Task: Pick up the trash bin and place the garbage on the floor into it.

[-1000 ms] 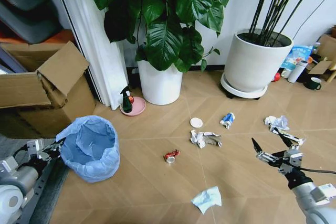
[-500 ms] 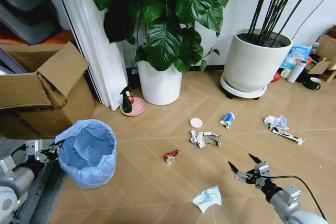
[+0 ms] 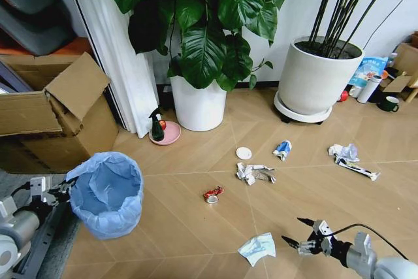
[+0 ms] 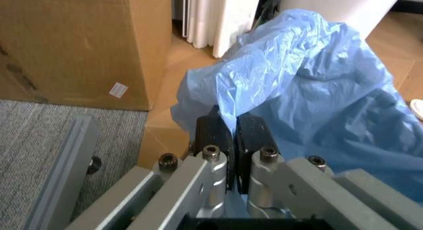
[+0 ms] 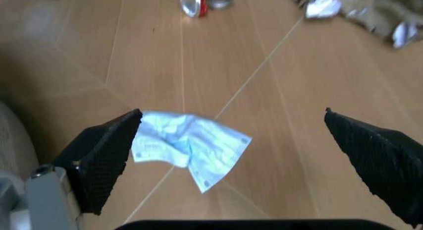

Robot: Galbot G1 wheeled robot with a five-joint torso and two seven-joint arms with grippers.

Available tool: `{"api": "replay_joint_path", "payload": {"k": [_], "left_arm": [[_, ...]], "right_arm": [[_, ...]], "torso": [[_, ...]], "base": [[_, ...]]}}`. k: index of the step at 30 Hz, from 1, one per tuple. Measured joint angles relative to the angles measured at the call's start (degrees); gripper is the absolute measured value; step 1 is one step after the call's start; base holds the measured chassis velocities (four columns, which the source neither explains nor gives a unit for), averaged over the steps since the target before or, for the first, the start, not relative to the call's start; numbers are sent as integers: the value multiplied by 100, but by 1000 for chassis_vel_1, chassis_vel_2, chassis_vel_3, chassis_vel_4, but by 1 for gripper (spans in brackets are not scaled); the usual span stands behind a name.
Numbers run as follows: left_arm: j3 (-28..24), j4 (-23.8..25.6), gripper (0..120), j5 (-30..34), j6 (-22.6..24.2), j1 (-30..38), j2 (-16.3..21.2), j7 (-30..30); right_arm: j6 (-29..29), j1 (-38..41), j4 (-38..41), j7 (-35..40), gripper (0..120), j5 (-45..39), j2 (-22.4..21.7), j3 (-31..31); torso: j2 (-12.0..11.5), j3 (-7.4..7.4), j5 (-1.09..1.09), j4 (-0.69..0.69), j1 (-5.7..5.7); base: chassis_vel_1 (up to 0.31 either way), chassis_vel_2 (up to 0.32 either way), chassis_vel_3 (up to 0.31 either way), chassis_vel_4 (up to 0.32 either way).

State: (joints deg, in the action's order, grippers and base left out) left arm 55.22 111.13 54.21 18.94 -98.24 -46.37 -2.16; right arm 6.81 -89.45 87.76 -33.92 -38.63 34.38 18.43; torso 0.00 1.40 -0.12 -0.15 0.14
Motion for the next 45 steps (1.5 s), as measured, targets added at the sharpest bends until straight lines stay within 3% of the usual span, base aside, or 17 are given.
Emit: {"api": "replay_joint_path", "payload": {"k": [12, 24, 38, 45], "left_arm": [[439, 226, 0, -9, -1, -522, -86, -34], [826, 320, 0, -78, -48, -871, -192, -84], [876, 272, 0, -51, -57, -863, -190, -91], [886, 218, 0, -37, -68, -846, -159, -105]], "right_arm": [[49, 1241, -782, -21, 100, 295, 216, -1478], [115, 2501, -1521, 92, 100, 630, 786, -2612], [101, 2972, -2305, 98, 100, 1015, 1248, -3051], [110, 3085, -2527, 101, 79, 1093, 1426, -3171]], "torso": [[0, 0, 0, -1, 0], [0, 0, 0, 0, 0], [0, 0, 0, 0, 0], [0, 0, -3, -1, 0]], "base": [[0, 0, 0, 0], [0, 0, 0, 0], [0, 0, 0, 0], [0, 0, 0, 0]]}}
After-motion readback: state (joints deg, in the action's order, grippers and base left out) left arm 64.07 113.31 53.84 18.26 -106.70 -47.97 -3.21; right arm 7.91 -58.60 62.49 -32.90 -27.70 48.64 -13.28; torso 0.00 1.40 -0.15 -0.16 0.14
